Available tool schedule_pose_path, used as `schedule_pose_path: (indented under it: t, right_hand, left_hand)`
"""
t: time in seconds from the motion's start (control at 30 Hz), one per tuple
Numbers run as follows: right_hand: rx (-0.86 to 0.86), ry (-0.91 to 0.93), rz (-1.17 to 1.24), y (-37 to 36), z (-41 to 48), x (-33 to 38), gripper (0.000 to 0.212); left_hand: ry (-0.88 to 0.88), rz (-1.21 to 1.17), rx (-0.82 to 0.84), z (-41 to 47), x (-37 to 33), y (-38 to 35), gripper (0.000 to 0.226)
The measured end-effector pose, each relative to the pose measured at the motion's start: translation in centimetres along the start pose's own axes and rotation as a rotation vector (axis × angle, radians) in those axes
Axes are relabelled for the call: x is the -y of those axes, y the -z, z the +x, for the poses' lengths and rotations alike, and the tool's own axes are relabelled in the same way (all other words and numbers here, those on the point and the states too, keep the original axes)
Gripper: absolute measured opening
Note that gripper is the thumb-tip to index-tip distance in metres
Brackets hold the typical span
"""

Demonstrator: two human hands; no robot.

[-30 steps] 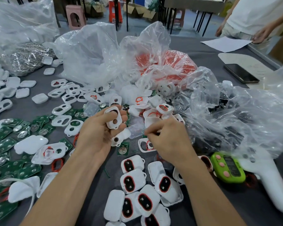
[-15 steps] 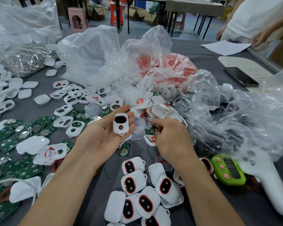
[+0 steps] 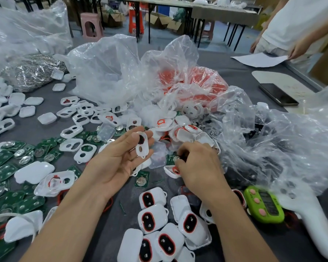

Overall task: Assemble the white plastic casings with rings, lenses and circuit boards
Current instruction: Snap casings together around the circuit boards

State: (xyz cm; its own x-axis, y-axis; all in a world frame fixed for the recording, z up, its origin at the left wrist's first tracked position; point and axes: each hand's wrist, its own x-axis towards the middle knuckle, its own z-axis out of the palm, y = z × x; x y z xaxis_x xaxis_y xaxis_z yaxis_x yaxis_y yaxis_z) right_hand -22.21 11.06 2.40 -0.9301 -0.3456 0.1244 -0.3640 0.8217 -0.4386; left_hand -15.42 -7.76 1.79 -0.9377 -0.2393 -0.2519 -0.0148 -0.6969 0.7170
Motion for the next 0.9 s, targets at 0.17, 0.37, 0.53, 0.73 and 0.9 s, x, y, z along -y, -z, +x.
schedule_pose_path:
  t: [0.17, 0.37, 0.53, 0.73, 0.9]
  right_hand:
    - [-0.033, 0.027, 0.251, 0.5, -0.4, -0.6, 0.022]
    - [-0.031, -0.202, 1.203, 1.4, -0.5, 0.0, 0.024]
    - [0.222, -0.270, 1.669, 1.0, -0.7, 0.8, 0.027]
    - [0.357, -0.266, 1.703, 0.9, -0.7, 0.9, 0.037]
    - [0.231, -0.290, 1.608, 0.8, -0.6, 0.8, 0.021]
  left_hand:
    - [-0.029, 0.049, 0.016, -0.1, 0.1, -0.1, 0.046]
    - [-0.074, 0.061, 0.085, -0.3, 0.5, -0.2, 0.050]
    - [-0.046, 0.066, 0.154, -0.5, 1.1, -0.7, 0.039]
    - [-0.003, -0.010, 0.209, -0.7, 0.4, -1.1, 0.033]
    - [0.016, -0.025, 0.257, -0.5, 0.3, -1.1, 0.062]
